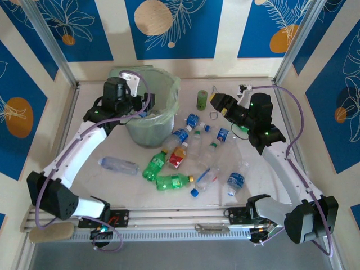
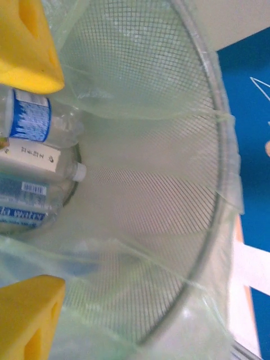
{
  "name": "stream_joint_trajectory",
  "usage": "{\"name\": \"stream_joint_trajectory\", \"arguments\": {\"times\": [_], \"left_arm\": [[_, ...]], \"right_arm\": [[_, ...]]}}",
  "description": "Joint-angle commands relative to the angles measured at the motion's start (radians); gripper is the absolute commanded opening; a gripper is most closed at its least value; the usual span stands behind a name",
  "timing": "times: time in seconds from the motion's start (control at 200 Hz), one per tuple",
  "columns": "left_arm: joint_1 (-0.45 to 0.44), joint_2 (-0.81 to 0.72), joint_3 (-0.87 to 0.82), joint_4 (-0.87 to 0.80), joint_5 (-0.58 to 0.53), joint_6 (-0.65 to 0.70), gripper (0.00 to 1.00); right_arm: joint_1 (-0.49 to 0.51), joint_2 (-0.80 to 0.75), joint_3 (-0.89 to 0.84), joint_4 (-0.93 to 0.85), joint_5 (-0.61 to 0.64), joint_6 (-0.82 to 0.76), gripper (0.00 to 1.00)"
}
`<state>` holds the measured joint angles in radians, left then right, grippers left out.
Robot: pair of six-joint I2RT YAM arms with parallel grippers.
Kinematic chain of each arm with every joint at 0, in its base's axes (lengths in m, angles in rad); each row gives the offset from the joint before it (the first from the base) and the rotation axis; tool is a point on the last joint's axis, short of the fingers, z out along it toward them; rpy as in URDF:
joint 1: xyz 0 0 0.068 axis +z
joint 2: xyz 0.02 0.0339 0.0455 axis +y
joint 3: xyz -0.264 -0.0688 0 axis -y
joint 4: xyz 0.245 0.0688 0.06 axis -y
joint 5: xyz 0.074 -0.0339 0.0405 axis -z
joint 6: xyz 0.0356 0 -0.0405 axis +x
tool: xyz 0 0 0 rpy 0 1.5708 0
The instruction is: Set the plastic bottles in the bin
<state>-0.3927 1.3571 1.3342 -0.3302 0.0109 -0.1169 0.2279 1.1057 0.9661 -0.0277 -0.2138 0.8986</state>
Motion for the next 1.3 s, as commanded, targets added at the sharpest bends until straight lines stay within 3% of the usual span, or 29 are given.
{"name": "stream_joint_trajectory", "arguments": {"times": [0.0,0.175,0.33,0.65,0.925,1.045,1.296], "left_arm": [[0.005,-0.078,0.0,0.058,0.121,-0.044,0.86],[-0.049,-0.139,-0.048,0.129,0.202,-0.103,0.87],[-0.149,-0.159,-0.106,0.198,0.186,-0.132,1.0],[-0.368,-0.064,-0.222,0.414,0.209,-0.204,1.0],[-0.499,0.004,-0.274,0.441,0.103,-0.172,1.0],[-0.505,0.015,-0.299,0.425,0.055,-0.174,1.0],[-0.475,-0.042,-0.28,0.339,-0.113,-0.027,1.0]], "right_arm": [[-0.004,0.01,0.01,-0.054,0.021,-0.006,0.76],[-0.006,0.019,0.069,-0.287,0.127,-0.064,0.76],[-0.012,-0.005,0.083,-0.509,0.254,-0.103,0.77],[-0.059,-0.118,-0.008,-0.795,0.402,-0.087,0.84],[-0.066,-0.22,-0.198,-0.874,0.429,0.063,0.84],[-0.065,-0.238,-0.243,-0.875,0.439,0.089,0.84],[-0.066,-0.201,-0.253,-0.843,0.436,0.071,0.84]]}}
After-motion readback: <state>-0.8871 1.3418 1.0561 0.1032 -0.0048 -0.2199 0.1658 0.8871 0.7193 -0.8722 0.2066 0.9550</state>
